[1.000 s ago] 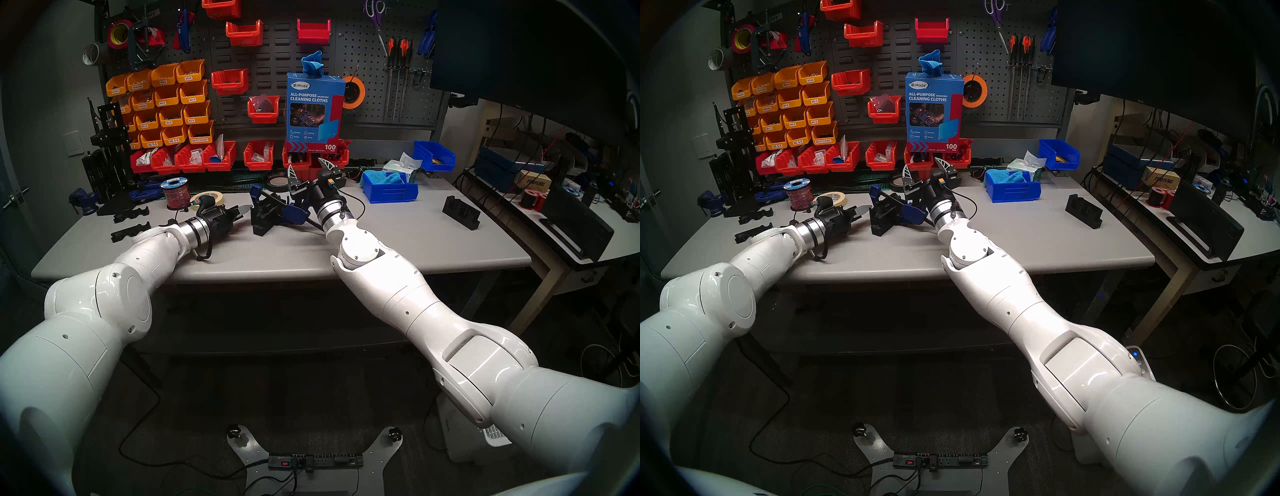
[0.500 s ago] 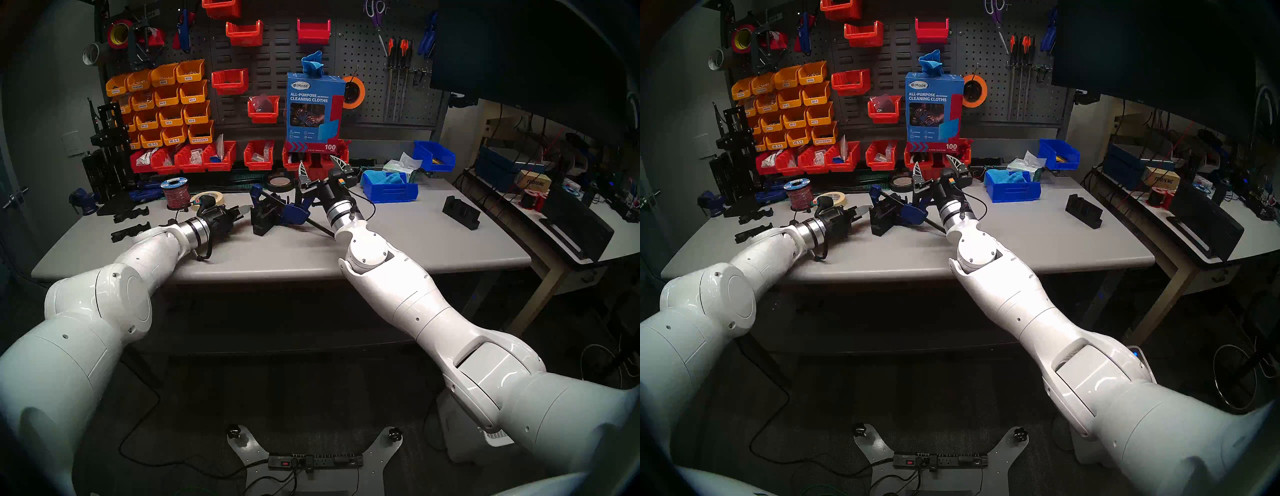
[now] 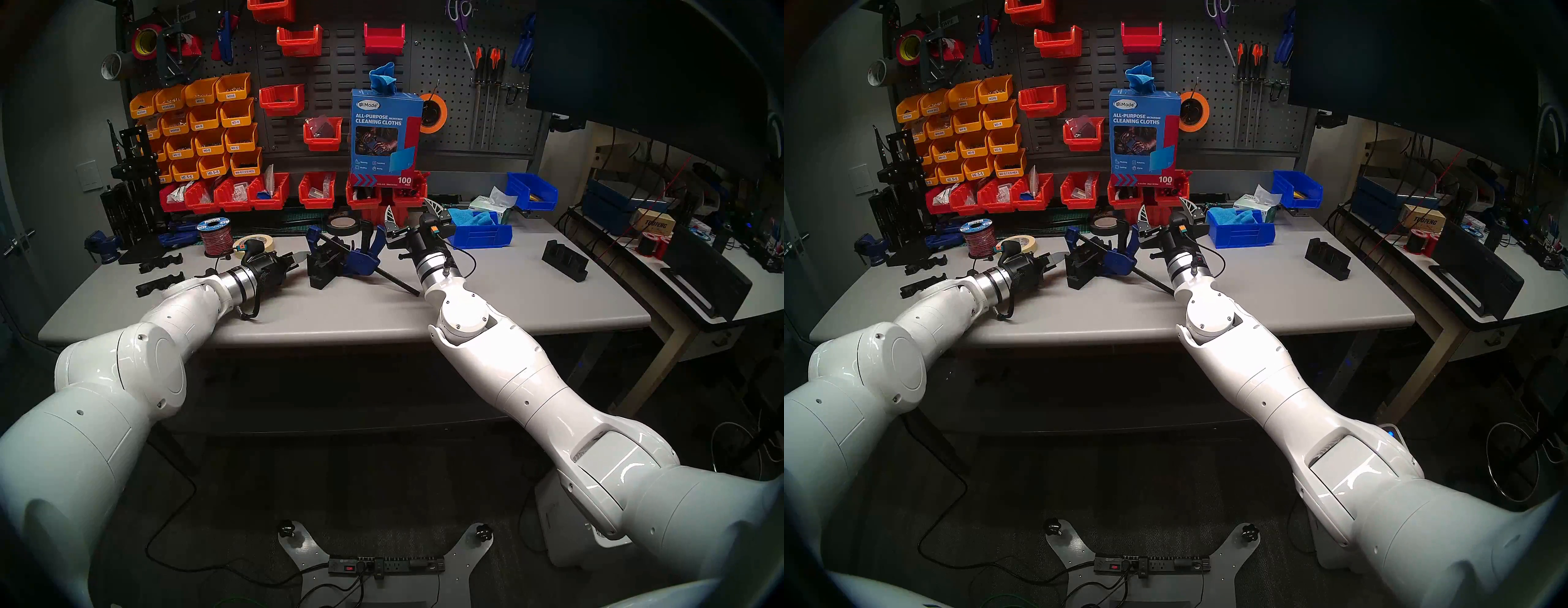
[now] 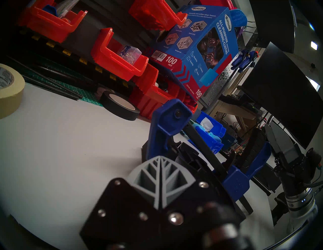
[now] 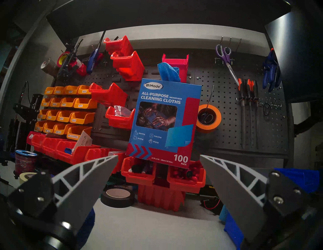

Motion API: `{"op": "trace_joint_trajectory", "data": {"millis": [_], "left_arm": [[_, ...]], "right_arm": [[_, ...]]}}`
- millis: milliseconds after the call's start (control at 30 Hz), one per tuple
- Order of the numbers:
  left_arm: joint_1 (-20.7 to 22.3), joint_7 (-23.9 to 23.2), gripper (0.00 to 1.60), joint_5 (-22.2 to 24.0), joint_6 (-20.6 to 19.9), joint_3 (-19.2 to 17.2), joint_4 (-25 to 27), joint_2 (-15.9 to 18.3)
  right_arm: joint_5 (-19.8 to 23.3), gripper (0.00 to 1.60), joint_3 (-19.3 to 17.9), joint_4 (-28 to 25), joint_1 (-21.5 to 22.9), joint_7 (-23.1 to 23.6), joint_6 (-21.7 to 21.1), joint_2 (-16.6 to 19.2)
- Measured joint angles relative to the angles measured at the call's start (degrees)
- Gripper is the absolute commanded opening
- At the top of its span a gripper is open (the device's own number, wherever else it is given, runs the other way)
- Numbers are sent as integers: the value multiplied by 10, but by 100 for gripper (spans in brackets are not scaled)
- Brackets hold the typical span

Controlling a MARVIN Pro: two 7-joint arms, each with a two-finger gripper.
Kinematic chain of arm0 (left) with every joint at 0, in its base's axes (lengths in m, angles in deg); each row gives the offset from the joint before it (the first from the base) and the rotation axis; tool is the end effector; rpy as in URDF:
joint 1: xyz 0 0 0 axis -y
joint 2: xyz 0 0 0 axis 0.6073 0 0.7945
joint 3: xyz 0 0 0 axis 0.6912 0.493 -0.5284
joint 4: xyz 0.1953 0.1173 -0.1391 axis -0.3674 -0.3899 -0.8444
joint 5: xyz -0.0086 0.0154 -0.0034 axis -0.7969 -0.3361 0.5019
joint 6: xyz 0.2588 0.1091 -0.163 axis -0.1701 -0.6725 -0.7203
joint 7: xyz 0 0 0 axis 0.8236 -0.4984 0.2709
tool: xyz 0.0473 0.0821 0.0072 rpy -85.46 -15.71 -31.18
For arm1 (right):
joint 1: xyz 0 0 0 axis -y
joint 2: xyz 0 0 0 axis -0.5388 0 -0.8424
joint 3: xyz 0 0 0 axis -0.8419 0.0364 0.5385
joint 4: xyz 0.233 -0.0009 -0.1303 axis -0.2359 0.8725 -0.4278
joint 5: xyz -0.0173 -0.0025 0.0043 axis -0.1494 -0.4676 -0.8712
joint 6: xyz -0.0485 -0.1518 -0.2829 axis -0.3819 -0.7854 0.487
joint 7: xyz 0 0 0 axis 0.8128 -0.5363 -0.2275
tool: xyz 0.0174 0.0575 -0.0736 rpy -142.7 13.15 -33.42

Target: Clamp the two 3D printed pieces together with the clamp

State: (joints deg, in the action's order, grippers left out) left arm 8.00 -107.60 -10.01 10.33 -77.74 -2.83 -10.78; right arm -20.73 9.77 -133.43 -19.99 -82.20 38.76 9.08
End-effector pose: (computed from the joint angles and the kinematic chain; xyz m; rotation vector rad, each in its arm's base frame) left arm 0.5799 0.1412 -0.2356 1.7967 -0.0846 1.4238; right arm 0.5451 0.1323 -0.1786 -1.6354 -0.3978 -2.5114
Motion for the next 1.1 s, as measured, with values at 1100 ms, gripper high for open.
{"op": "trace_joint_trajectory", "data": {"millis": [1100], "left_arm": [[0,-4,0,-5,0,-4,0,0]], "right_arm": [[-7,160,-11,-84,-66,-55,-91,59]]}}
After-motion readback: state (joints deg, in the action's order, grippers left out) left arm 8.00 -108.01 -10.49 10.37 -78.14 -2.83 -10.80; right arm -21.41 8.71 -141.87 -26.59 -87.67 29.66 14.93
